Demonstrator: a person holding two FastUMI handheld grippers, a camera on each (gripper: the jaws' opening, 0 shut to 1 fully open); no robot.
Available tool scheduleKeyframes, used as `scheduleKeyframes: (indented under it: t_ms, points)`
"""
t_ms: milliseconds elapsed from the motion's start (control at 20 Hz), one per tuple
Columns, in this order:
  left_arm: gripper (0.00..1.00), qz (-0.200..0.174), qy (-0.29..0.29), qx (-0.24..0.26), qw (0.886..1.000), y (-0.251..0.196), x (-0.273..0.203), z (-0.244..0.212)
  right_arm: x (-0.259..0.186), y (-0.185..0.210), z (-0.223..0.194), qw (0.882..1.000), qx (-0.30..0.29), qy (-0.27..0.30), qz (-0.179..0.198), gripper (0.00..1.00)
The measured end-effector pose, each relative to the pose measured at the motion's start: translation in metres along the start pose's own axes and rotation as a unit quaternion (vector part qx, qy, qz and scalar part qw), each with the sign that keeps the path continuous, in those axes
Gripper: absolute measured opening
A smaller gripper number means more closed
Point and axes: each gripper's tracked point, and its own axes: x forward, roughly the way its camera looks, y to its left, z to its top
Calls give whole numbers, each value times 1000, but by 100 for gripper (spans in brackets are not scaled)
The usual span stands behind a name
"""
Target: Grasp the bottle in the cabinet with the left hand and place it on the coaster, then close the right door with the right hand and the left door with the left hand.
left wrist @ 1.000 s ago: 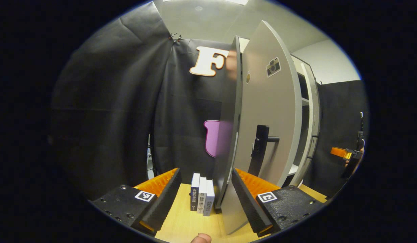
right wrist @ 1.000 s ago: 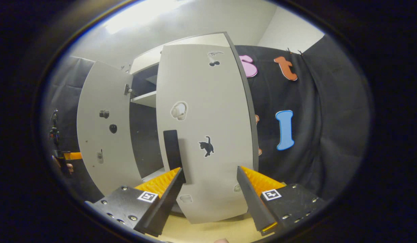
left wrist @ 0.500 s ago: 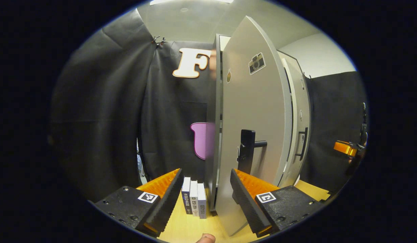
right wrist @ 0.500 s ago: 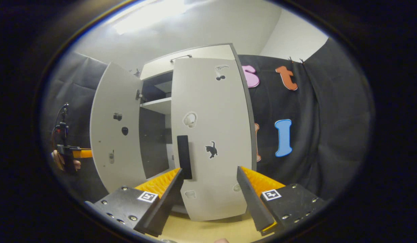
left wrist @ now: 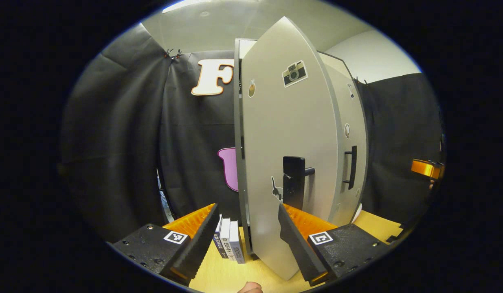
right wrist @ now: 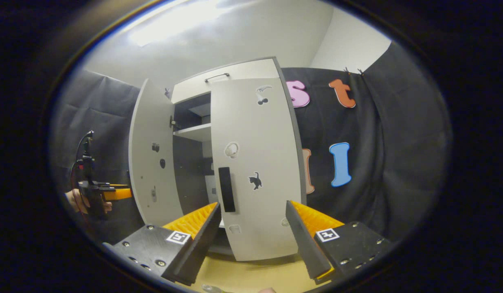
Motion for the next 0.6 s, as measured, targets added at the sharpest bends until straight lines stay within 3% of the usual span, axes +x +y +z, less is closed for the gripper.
scheduleKeyframes:
  t_ms: [100, 150, 200, 600]
  points:
    - [93, -4, 4, -11, 1000, -10, 3, -1, -6, -3, -1, 1000, 0, 4, -3, 96]
    - [88, -5, 2, -14, 1000, -14, 5, 0, -9, -6, 0, 1000, 0, 3, -7, 96]
    - [93, -4, 2, -14, 1000, -17, 6, 1, -12, -7, -1, 1000, -1, 5, -12, 96]
    - [93, -4, -6, -23, 1000, -40, 16, 2, -27, -4, -4, 1000, -7, 16, -14, 96]
